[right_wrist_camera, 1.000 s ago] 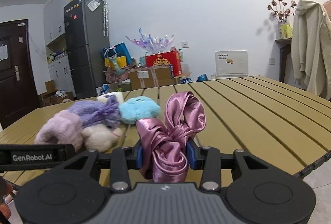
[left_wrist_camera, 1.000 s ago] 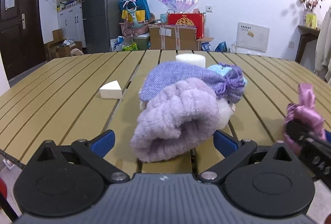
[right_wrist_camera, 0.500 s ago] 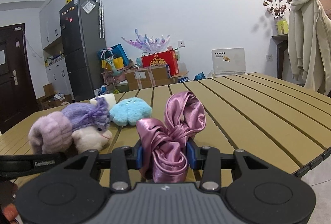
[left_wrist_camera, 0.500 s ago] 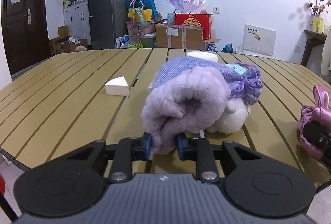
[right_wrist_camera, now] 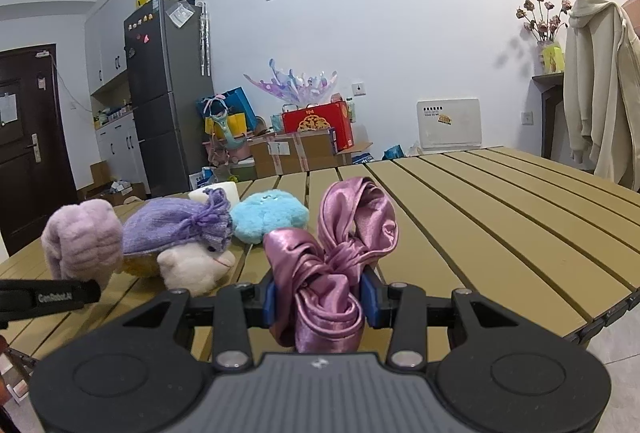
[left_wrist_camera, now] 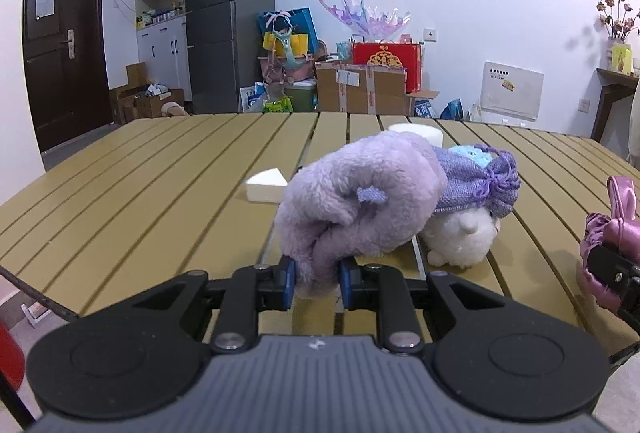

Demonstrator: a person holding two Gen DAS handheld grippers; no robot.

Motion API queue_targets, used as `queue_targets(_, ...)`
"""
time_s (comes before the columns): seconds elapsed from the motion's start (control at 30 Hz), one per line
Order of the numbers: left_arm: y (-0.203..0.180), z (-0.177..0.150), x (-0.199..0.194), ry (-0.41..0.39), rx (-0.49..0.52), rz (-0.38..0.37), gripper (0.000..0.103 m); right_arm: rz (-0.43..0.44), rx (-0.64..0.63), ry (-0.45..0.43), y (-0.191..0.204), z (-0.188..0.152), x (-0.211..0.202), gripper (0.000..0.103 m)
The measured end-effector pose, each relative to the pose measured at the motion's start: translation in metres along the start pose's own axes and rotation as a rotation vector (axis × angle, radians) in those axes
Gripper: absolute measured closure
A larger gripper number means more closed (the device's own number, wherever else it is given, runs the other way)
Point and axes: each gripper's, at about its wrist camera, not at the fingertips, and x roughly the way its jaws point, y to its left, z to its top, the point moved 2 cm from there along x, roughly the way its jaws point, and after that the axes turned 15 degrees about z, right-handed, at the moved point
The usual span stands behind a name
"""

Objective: Collect trash
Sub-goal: 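Lift the sock with the left tool while the right tool lifts the scrunchie toward the bin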

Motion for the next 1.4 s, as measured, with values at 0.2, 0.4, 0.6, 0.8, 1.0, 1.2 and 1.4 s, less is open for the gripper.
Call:
queue_targets(0.2, 0.019, 0.002, -0.018, -0.025, -0.005, -0.017, 0.082, 0.025, -0.018, -0.024, 0.012, 0.001, -0.018, 0.064)
queue_targets(0.4, 0.033, 0.0, -0.04, -0.019, -0.026, -0.029, 0.082, 0.035, -0.04, -0.015, 0.023, 0.0, -0.037, 0.064)
queue_targets(0.6, 0.043, -0.006, -0.062, -0.019, 0.002, -0.031, 0.082, 0.043, -0.061, -0.012, 0.033, -0.003, -0.058, 0.064)
queue_targets(0.8, 0.058, -0.019, -0.083, -0.002, 0.029, -0.026, 0.082, 0.054, -0.069, -0.003, 0.042, -0.008, -0.085, 0.064)
queue_targets(1.0, 0.074, -0.029, -0.106, 0.002, 0.054, -0.025, 0.082, 0.065, -0.083, 0.028, 0.052, -0.019, -0.112, 0.064)
queue_targets(1.2, 0.084, -0.039, -0.124, 0.022, 0.08, -0.022, 0.082, 0.07, -0.07, 0.073, 0.058, -0.038, -0.136, 0.064)
queue_targets(1.4, 0.092, -0.063, -0.137, 0.065, 0.119, -0.018, 0.082, 0.072, -0.066, 0.122, 0.062, -0.056, -0.159, 0.064)
